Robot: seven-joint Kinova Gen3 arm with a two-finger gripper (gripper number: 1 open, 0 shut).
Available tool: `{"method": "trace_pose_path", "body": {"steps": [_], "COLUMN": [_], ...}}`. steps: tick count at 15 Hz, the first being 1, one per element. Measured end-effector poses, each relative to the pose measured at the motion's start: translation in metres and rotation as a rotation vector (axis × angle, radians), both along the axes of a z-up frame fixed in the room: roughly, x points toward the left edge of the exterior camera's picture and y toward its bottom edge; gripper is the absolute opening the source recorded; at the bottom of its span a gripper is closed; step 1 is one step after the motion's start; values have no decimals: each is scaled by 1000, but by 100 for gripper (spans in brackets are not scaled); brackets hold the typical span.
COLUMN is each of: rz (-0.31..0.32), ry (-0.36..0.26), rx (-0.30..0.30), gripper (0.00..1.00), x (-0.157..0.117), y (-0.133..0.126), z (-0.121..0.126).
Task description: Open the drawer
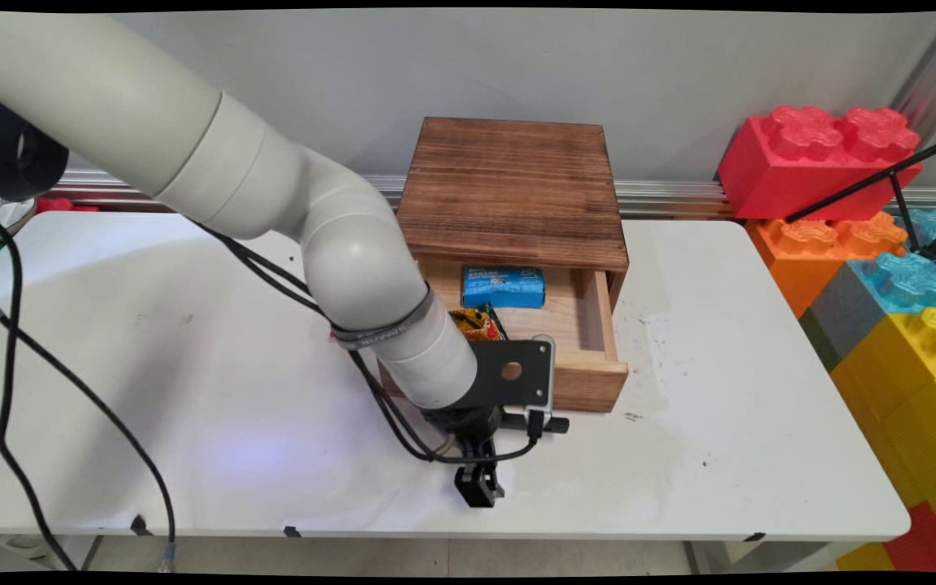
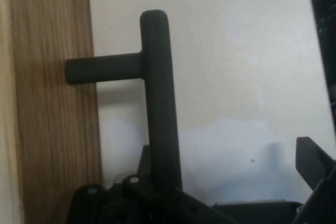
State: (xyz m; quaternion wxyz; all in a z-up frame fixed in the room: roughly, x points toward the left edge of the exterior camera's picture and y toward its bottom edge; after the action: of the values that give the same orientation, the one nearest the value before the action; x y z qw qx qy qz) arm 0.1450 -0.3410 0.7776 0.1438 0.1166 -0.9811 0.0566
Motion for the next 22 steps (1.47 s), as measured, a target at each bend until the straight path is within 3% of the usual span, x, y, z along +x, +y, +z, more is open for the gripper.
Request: {"method": "trace_pose_path", "body": {"steps": [22], "rz": [-48], "ry": [18], "rx": [36], "gripper": [100], "x": [-9], "y": [63], "z": [1]}}
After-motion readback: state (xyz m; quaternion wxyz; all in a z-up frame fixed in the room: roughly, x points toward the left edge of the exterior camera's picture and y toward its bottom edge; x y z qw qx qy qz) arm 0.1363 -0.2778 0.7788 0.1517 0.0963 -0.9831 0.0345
